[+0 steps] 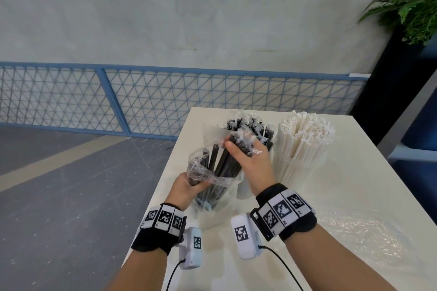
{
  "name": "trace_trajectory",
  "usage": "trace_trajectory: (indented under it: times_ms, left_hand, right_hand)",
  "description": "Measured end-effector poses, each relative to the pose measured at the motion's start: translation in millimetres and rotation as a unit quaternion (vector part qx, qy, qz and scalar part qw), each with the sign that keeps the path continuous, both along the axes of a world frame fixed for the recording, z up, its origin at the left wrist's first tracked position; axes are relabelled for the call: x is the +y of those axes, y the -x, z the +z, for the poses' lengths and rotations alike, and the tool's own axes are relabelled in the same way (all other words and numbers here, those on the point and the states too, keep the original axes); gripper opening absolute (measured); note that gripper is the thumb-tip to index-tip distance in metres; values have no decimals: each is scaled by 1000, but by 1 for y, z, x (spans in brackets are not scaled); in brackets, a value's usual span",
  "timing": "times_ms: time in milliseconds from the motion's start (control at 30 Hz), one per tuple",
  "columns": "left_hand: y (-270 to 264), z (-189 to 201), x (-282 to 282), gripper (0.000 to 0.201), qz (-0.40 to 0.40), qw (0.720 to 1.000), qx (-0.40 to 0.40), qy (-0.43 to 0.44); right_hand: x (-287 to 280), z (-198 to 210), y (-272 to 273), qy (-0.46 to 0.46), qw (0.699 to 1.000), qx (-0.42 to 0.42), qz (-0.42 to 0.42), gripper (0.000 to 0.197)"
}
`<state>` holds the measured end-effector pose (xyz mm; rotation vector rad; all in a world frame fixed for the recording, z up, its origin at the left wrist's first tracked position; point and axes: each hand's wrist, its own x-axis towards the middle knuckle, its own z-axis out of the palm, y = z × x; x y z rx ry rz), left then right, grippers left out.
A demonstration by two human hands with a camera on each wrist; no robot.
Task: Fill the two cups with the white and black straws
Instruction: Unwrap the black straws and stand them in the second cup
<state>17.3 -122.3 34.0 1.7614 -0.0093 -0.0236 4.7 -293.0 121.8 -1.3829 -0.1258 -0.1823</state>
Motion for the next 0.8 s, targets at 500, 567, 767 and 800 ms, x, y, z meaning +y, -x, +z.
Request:
trace_trajectory:
  times_ms: [500, 567, 767, 800]
  left_hand:
    - [1, 9, -7, 7, 15, 999, -28, -38]
    - [-1, 12, -10, 7, 16, 999, -33, -37]
    - [-1, 14, -8, 13, 34, 999, -32, -14]
    - [-1, 14, -9, 13, 35, 999, -30, -9]
  right_hand:
    - [-19, 8, -15, -59, 994, 58, -70, 25]
    - [-14, 7, -9, -43, 997, 44, -50, 16]
    - [-19, 18, -10, -124, 989, 47, -64, 8]
    - [-21, 20, -11, -147, 985, 43, -73, 8]
